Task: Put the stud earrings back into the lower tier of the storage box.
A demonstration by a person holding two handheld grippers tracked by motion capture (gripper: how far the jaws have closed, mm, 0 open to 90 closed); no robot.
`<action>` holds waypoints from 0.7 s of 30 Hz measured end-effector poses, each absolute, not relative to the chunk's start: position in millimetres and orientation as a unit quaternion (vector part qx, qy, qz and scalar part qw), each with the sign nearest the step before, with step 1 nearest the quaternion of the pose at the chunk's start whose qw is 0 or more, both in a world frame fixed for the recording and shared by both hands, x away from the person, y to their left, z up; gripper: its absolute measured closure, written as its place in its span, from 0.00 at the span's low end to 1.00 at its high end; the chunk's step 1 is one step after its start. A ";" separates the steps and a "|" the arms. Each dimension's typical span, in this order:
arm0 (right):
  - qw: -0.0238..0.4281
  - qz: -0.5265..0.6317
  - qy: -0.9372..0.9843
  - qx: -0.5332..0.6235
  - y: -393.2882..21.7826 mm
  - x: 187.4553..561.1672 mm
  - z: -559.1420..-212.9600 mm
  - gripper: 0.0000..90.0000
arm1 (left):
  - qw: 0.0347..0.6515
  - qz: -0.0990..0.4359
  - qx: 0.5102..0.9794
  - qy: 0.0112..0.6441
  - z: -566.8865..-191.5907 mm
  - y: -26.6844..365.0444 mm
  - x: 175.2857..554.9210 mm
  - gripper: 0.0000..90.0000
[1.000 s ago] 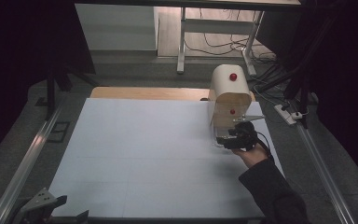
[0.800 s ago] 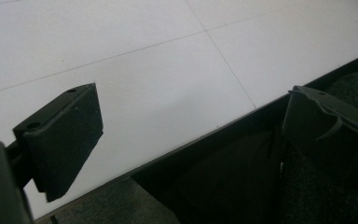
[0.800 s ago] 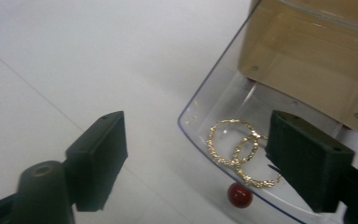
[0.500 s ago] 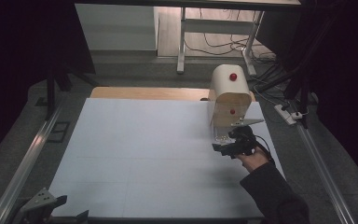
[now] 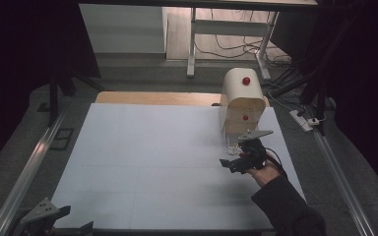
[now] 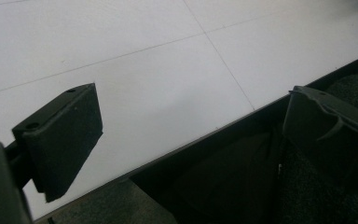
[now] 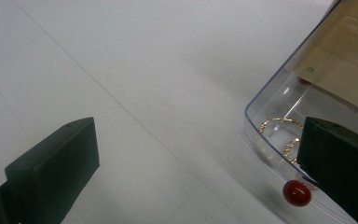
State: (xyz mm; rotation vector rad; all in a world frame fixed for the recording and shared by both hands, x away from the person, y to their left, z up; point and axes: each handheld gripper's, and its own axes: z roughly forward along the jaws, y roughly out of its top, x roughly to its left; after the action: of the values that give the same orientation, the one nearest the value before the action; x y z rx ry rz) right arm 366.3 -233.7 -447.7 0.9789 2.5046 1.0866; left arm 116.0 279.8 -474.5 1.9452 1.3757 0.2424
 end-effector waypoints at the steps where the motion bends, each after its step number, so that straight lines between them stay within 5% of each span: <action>1: 0.120 0.372 0.858 0.334 -233.2 365.2 -448.1 0.00 | 0.365 0.093 0.756 0.535 -474.5 279.9 116.0 0.06; 21: 0.118 0.386 0.857 0.320 -229.2 340.5 -446.4 0.00 | 0.370 0.092 0.755 0.534 -474.5 281.2 115.6 0.06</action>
State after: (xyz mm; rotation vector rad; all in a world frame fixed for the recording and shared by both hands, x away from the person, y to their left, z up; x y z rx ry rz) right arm 340.5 -229.2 -446.4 0.9356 2.5074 1.1281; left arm 115.6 281.2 -474.5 1.9358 1.3699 0.2362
